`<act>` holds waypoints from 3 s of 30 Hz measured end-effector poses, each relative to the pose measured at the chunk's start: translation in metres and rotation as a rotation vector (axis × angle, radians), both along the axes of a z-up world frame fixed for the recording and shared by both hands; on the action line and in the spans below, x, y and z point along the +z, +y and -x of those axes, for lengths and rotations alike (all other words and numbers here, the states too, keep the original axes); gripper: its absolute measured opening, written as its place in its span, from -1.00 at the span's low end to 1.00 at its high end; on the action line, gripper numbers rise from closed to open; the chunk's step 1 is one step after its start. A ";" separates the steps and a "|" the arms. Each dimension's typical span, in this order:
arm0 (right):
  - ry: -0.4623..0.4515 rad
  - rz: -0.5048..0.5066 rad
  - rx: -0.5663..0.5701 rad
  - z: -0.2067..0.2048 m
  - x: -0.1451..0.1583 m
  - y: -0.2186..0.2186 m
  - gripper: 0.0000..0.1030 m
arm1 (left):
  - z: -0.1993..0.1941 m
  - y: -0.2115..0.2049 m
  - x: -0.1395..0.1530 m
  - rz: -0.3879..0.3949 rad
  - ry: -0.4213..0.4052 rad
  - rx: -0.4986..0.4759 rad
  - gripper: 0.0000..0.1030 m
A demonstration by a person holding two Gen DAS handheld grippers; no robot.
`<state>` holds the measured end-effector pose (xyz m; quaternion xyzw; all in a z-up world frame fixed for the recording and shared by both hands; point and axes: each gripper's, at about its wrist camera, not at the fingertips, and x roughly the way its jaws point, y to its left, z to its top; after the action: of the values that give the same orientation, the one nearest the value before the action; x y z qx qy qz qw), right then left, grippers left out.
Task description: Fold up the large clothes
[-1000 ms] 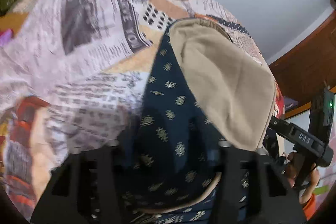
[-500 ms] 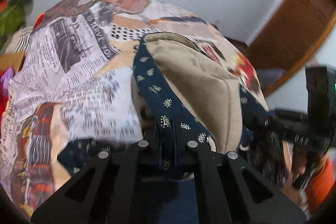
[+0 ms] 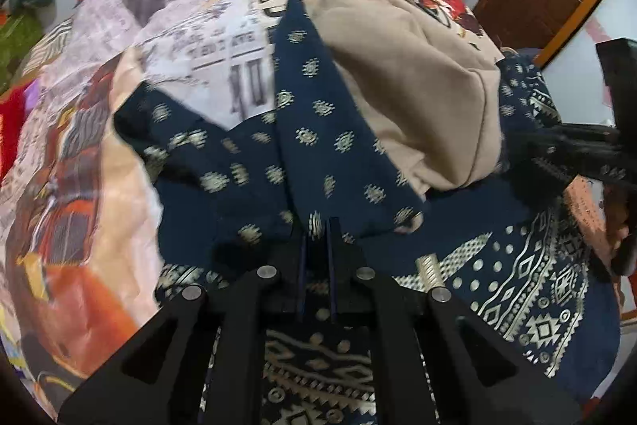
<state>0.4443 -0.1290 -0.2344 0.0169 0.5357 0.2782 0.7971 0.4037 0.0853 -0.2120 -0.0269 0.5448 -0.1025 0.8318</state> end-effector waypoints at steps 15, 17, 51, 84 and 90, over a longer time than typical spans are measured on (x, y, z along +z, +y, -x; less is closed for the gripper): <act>-0.192 -0.023 -0.059 -0.031 0.078 0.003 0.37 | -0.050 0.012 0.074 -0.049 -0.209 0.091 0.09; -0.193 -0.017 -0.078 -0.055 0.073 0.011 0.37 | -0.071 0.017 0.070 -0.014 -0.198 0.123 0.09; -0.228 -0.124 0.005 -0.004 0.094 0.020 -0.86 | -0.004 -0.022 0.102 0.121 -0.198 -0.038 -0.84; -0.112 0.011 0.068 0.229 0.058 -0.035 0.07 | 0.203 -0.020 0.072 -0.098 -0.200 0.036 0.11; -0.192 -0.049 0.065 0.219 0.086 -0.022 0.27 | 0.181 -0.055 0.078 -0.051 -0.239 -0.028 0.29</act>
<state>0.2252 -0.1509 -0.1482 -0.0075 0.4503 0.3173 0.8346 0.2231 0.0299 -0.1337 0.0143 0.4444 -0.1028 0.8898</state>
